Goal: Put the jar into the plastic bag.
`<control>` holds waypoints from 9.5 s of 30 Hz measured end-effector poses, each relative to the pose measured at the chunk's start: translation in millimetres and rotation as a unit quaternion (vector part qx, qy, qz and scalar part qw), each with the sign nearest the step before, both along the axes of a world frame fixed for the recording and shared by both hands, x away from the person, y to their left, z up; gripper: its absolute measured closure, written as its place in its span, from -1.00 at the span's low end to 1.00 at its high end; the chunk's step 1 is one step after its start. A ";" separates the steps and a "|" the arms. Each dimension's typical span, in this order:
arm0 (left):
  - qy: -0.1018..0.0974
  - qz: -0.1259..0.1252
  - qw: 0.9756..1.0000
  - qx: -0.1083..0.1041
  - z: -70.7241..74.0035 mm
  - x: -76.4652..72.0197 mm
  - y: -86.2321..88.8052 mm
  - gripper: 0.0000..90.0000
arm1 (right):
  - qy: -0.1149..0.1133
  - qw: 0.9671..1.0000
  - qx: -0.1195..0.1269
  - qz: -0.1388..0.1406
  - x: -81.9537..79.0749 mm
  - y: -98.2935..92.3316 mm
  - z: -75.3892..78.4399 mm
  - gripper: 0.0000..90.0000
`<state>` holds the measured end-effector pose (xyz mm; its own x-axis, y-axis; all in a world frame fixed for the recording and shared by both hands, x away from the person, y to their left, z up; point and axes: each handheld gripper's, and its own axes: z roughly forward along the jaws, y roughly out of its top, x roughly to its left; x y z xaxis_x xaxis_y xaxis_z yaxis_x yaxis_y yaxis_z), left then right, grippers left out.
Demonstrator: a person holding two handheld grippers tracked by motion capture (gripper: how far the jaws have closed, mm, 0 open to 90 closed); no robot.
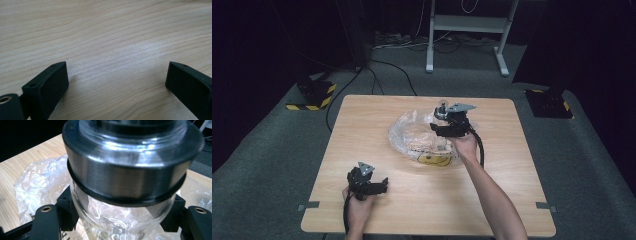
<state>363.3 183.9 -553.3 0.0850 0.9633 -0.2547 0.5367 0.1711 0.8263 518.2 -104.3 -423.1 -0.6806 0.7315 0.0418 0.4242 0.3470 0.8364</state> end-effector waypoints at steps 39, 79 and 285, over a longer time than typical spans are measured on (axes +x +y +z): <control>-0.001 0.001 1.000 0.000 -0.1 0.1 -0.3 -0.89 | 0.016 1.000 -0.016 -0.007 4.1 7.3 -36.3 -0.29; 0.001 0.000 1.000 0.003 -0.1 -0.1 -0.1 -0.89 | 0.022 1.000 -0.015 0.004 -3.6 -4.2 -34.2 -0.52; 0.001 0.001 1.000 0.004 -0.1 -0.2 -0.2 -0.89 | 0.044 0.998 0.009 -0.044 -118.6 -123.2 -84.0 -0.51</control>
